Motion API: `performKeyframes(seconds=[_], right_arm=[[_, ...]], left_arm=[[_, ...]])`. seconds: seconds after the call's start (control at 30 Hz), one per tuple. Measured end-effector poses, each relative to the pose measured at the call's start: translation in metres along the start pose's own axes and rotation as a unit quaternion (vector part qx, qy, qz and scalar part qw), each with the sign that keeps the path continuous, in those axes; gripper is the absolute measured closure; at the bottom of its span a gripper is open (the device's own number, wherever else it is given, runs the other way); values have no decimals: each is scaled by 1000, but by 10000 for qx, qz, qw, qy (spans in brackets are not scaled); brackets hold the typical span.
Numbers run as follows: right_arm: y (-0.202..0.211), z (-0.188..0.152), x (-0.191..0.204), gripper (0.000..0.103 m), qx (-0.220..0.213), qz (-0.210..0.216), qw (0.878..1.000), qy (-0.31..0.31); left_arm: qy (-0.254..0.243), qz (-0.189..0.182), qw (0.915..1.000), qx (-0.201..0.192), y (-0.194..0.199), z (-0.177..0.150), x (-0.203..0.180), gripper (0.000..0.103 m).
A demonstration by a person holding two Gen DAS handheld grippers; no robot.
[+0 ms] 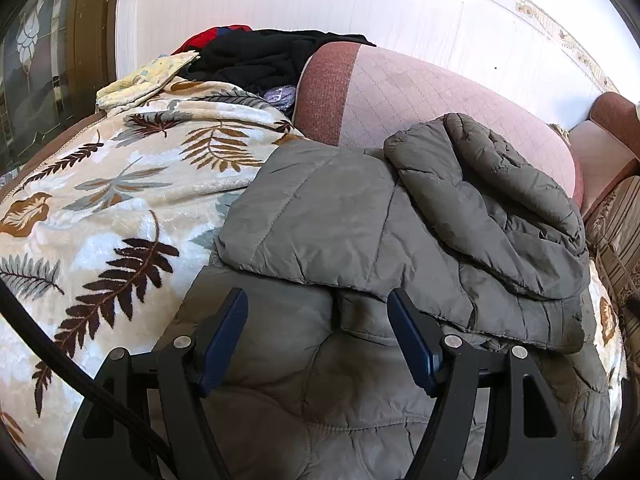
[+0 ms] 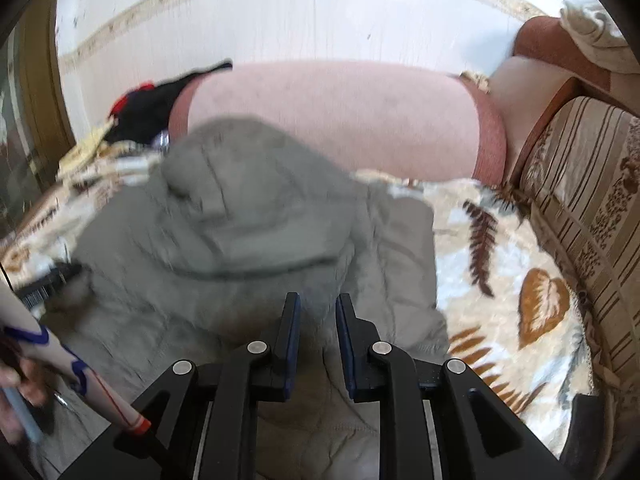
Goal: Fold large clothes
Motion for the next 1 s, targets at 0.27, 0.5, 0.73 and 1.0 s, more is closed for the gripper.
performKeyframes(seconds=[0.27, 0.5, 0.73, 1.0], right_arm=[[26, 86, 36, 65, -552, 559, 9944, -711], [-30, 75, 81, 64, -65, 422, 9984, -378], [-70, 7, 92, 64, 582, 453, 9972, -115], [-88, -24, 97, 64, 692, 563, 9959, -160]], left_arm=[[1, -47, 10000, -69, 5, 4, -1, 32], [46, -63, 9999, -133, 6, 8, 1, 32], [175, -79, 9992, -338, 8, 31, 8, 32], [-91, -209, 9992, -335, -14, 47, -15, 32]])
Point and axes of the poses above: each gripper's, at about its wrist camera, not at the fingertips, and y roughly against the way its jaws point, x to its left, z to its top, the point moved 7 cm from there along -y, roughly the way its jaws point, and after that the axes turned 12 degrees about -z, right-handed, at the moved point
